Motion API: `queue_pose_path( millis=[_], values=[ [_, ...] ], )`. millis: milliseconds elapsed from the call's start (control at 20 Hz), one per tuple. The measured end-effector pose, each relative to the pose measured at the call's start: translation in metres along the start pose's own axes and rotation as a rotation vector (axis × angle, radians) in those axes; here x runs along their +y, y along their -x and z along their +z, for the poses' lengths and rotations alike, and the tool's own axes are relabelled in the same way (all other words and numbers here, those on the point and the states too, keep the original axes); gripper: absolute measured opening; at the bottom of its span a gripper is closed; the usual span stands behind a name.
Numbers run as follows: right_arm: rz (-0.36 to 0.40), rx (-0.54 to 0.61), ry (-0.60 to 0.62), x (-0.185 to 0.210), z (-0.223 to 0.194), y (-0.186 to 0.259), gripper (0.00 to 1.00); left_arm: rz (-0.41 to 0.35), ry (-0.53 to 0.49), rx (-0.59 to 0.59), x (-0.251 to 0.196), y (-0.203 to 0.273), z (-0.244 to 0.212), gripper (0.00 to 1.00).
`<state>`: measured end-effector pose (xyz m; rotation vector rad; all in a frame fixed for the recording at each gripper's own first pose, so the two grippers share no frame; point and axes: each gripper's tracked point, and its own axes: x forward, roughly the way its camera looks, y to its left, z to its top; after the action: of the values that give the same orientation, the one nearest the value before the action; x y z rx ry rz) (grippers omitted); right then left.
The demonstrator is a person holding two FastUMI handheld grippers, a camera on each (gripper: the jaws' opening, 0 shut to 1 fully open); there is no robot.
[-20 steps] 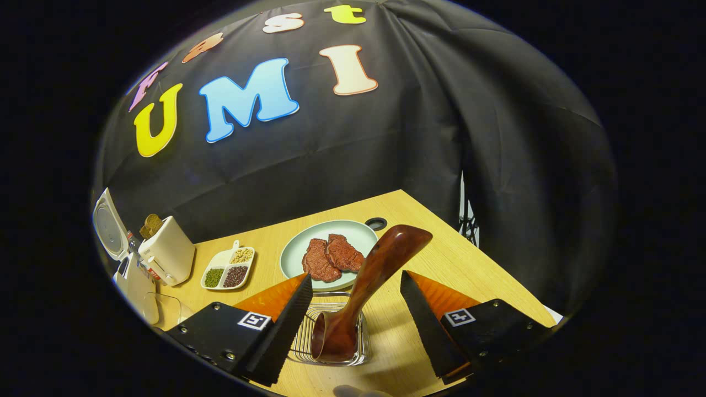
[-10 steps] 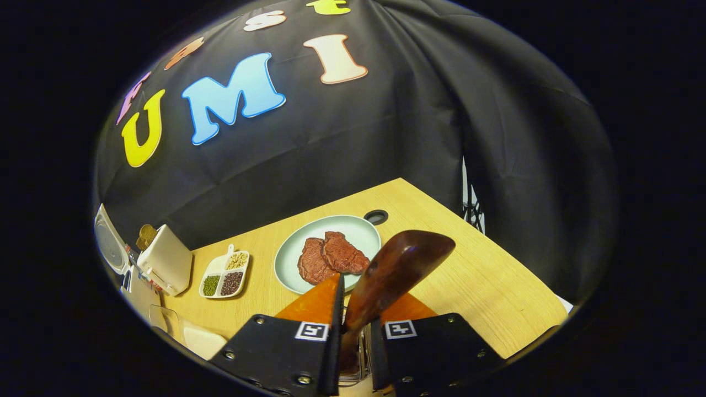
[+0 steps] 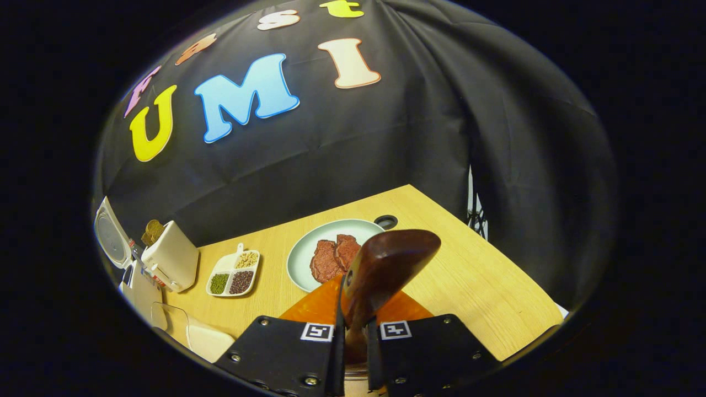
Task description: Close the left gripper, press the button to open the rice cooker; take a wooden spoon from the chopstick holder with the right hand, scoop a spoonful of rice and pour it into the rice cooker, then put the wooden spoon back into the chopstick holder.
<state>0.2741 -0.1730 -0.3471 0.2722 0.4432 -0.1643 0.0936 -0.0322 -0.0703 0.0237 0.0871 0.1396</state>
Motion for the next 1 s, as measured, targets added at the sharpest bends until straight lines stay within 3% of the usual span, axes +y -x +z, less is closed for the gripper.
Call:
queue_pose_path(
  millis=[350,650,850,1000],
  values=[
    [0.003,-0.112,0.06,0.038,0.072,0.049,0.17,-0.005,0.024,-0.015,0.043,-0.002,0.001,0.98],
    [0.088,-0.201,0.157,0.132,0.127,0.12,0.17,0.017,0.047,-0.059,0.102,0.006,0.012,0.98],
    [0.179,-0.239,0.215,0.209,0.135,0.16,0.17,0.052,0.057,-0.063,0.145,0.012,0.007,0.98],
    [0.239,-0.219,0.225,0.251,0.112,0.177,0.16,0.078,0.061,-0.054,0.173,0.017,0.0,0.98]
  ],
)
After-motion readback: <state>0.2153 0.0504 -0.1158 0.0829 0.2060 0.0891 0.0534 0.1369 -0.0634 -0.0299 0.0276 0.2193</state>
